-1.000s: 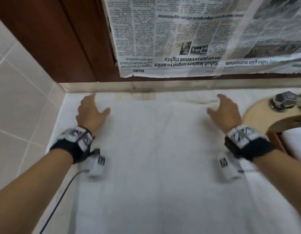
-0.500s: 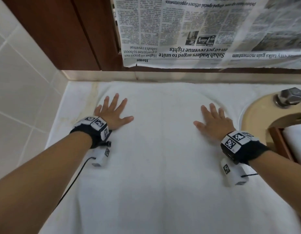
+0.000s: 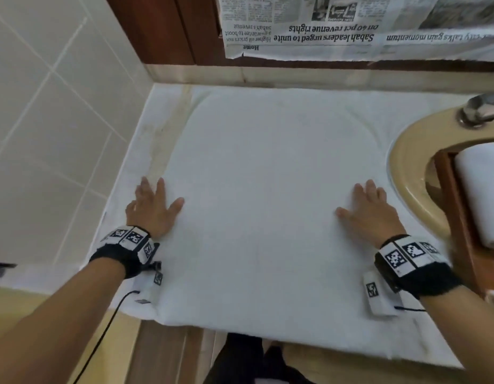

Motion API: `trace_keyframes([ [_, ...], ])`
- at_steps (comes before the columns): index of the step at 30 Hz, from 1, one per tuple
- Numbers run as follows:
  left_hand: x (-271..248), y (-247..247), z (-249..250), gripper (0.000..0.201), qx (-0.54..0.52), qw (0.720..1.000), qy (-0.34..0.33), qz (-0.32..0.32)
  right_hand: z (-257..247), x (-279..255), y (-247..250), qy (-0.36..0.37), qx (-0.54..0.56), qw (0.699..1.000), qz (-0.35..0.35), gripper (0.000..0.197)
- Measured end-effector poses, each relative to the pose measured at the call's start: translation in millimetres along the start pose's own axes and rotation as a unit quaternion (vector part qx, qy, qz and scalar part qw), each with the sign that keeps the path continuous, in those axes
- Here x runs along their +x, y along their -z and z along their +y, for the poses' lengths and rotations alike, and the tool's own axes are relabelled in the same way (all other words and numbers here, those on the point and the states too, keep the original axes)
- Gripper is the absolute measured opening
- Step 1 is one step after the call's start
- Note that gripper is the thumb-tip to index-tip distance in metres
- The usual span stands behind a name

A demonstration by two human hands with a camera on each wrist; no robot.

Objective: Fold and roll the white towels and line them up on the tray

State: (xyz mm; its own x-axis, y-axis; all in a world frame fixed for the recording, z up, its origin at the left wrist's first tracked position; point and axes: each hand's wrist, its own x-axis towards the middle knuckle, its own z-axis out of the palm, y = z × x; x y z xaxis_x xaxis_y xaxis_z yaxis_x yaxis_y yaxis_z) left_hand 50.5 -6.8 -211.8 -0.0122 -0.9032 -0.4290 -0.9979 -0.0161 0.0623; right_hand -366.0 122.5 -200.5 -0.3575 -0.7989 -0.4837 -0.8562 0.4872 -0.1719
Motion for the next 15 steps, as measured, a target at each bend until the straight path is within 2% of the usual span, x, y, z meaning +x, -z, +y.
trace_keyframes([
  [3,-42.1,-20.4,-10.4,0.084,-0.020,1.000,0.010,-0.002,-2.7,-41.1,-17.4,0.024,-0.020,0.999,0.007,0.072],
  [6,-74.2,-45.9,-28.4,0.077,-0.036,0.998,-0.004,0.041,12.0,-75.1,-41.1,0.001,-0.001,1.000,-0.001,0.074],
  [10,-82.8,-56.5,-46.3,0.068,-0.035,0.995,0.000,0.094,24.5,-82.0,-44.1,-0.013,0.003,1.000,0.014,0.073],
  [15,-83.1,-60.7,-63.1,0.056,-0.040,0.993,0.022,0.106,10.7,-95.5,-50.3,-0.012,-0.022,1.000,0.006,0.072],
])
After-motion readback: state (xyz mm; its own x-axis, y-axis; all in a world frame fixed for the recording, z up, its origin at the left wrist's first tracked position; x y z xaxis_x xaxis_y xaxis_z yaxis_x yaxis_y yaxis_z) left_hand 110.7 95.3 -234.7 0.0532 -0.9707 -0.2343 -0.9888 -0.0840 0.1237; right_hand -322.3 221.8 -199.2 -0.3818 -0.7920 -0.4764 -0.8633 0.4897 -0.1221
